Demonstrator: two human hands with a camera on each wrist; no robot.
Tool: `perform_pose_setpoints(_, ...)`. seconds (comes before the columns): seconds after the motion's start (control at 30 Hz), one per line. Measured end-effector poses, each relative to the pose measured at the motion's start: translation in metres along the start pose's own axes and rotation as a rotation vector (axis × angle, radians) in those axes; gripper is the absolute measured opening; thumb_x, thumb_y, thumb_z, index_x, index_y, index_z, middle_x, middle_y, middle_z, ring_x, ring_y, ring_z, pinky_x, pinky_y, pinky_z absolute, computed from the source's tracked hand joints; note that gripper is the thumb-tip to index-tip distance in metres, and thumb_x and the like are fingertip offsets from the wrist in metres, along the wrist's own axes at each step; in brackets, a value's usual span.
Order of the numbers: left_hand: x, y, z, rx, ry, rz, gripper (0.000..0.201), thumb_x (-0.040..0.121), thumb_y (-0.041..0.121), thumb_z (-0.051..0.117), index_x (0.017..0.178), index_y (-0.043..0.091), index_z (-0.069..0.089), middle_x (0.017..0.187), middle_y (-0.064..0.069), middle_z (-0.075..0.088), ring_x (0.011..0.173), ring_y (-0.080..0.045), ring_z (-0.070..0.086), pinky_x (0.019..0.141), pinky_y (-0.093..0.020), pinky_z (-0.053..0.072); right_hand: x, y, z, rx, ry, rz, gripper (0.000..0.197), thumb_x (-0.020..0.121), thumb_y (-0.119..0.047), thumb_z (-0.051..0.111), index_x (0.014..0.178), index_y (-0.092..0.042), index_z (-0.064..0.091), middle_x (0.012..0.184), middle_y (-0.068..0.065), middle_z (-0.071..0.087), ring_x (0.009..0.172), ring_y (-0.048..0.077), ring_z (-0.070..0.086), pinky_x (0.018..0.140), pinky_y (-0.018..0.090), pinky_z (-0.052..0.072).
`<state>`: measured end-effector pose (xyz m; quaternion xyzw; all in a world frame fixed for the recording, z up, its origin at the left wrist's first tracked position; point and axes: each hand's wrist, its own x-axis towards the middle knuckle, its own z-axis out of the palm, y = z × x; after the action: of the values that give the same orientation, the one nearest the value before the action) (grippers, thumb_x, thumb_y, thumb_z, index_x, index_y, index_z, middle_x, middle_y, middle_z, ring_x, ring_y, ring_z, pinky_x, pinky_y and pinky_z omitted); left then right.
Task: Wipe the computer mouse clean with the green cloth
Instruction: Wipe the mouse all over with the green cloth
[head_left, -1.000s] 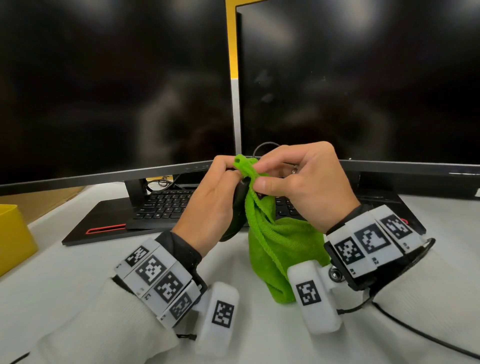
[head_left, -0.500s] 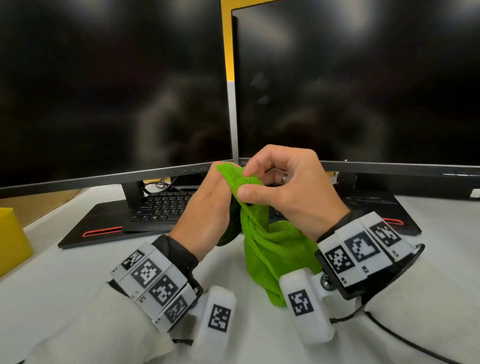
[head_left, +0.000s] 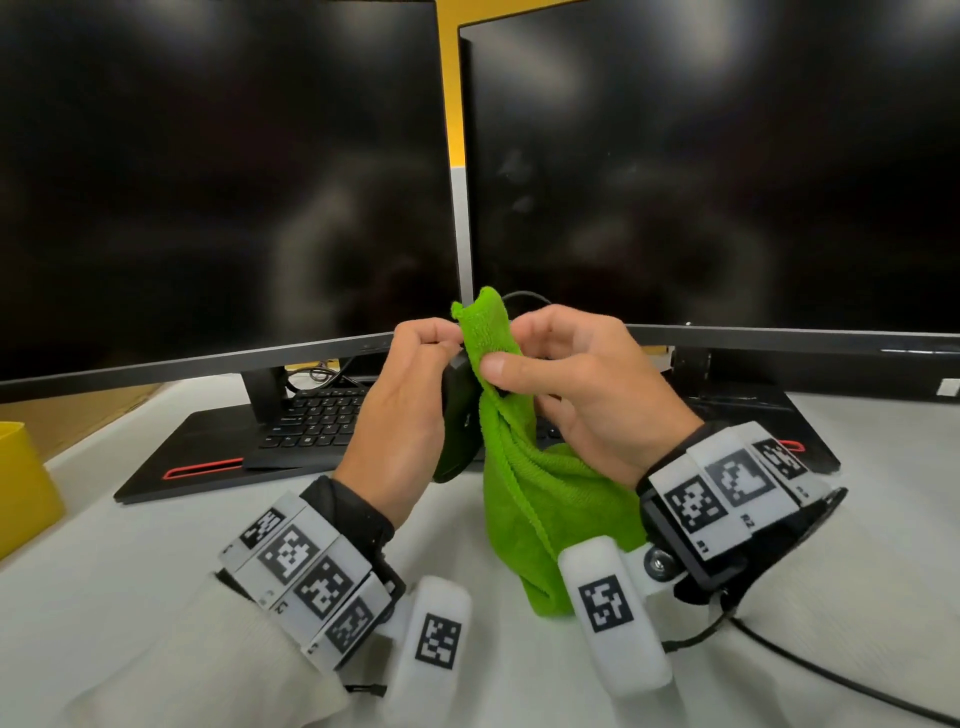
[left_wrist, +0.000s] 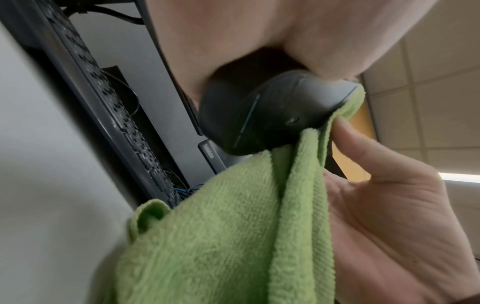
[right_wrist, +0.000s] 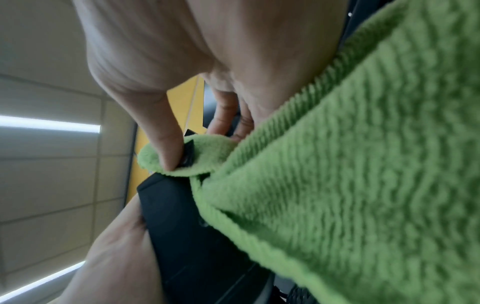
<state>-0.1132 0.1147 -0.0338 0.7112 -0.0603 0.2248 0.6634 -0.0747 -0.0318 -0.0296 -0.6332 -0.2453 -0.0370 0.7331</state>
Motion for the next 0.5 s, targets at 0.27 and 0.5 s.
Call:
perform_pose_setpoints(0.27, 0.001, -0.006, -0.003, 0.103, -0.120, 0.108, 0.024, 0.112, 0.031, 0.033, 0.113, 0.029, 0.056, 0.096, -0.002, 0.067, 0.086, -0.013, 0.067, 0.075, -0.039, 0.056, -0.009, -0.003, 0.009, 0.077, -0.106, 0.102, 0.031, 0.086, -0.005, 0.074, 0.117, -0.001, 0.066, 0.080, 0.006, 0.070, 0.074, 0.020, 0.070, 0.067, 0.039, 0.058)
perform_pose_setpoints(0.5, 0.000, -0.006, -0.005, 0.103, -0.154, 0.119, 0.026, 0.112, 0.029, 0.032, 0.122, 0.021, 0.055, 0.097, -0.008, 0.067, 0.079, -0.011, 0.065, 0.060, -0.020, 0.052, -0.011, -0.002, 0.015, 0.165, -0.118, 0.148, 0.036, 0.076, -0.013, 0.074, 0.110, -0.007, 0.065, 0.087, 0.011, 0.066, 0.082, 0.026, 0.068, 0.069, 0.048, 0.057)
